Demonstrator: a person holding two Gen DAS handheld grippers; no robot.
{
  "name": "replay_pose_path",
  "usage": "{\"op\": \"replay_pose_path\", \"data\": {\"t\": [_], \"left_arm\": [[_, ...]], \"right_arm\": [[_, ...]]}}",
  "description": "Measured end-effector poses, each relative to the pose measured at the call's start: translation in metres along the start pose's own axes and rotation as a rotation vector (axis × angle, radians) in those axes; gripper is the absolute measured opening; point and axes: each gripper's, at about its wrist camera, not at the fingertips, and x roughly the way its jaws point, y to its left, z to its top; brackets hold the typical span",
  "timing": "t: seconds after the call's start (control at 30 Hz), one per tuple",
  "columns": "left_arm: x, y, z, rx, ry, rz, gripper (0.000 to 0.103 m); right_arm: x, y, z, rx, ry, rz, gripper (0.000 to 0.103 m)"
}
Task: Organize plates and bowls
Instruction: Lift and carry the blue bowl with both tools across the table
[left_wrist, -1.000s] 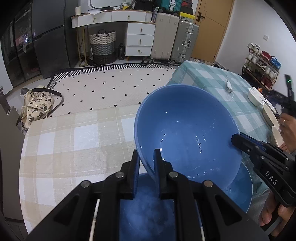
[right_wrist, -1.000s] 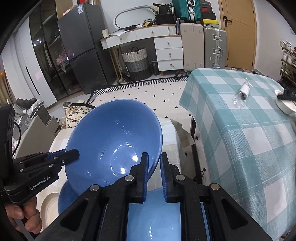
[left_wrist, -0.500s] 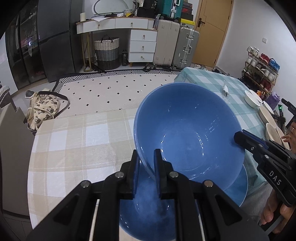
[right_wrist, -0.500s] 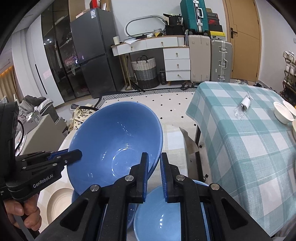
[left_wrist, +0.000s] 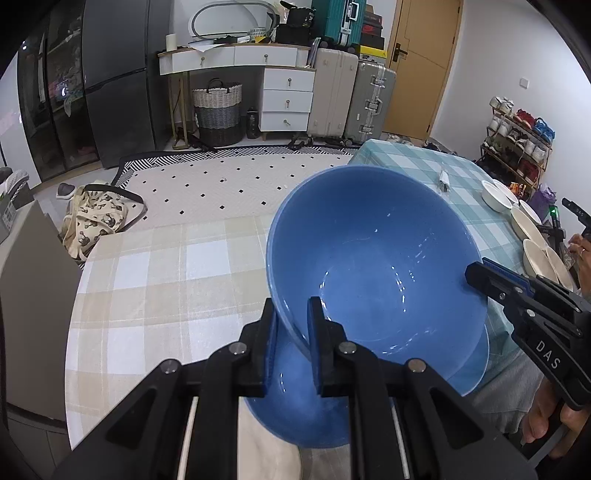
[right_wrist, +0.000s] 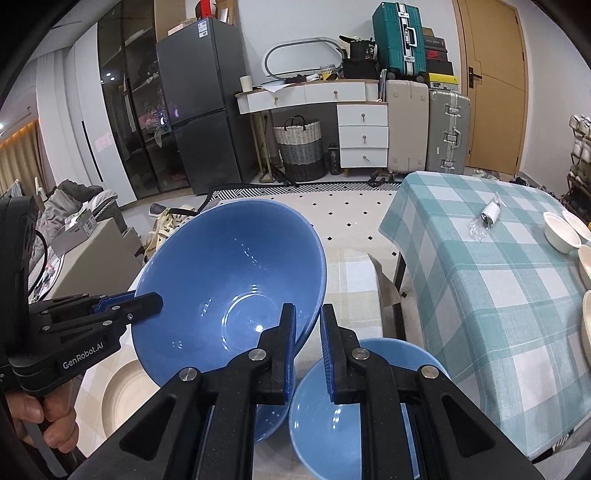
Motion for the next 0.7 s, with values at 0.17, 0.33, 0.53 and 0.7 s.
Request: {"op": "replay_pose_path", "data": {"t": [0.17, 0.33, 0.53, 0.7], "left_arm": [[-0.006, 0.001, -0.014, -0.001, 0.005, 0.006, 0.013], [-0.012, 0.002, -0.027, 0.002, 0.008, 0.015, 0.013], [-0.018, 0.005, -0.039, -0.002, 0.005, 0.022, 0.013], [-0.020, 0.009, -0.046, -0.002, 0.004, 0.025, 0.013]], "right_arm": [[-0.009, 0.008, -0.012, -0.018, 0.007, 0.007, 0.014], [-0.018, 0.016, -0.023, -0.042, 0.007, 0.012, 0.014], [-0.023, 0.024, -0.033, -0.066, 0.011, 0.015, 0.015], [-0.020, 0.031, -0.042, -0.081, 0.033, 0.017, 0.015]]}}
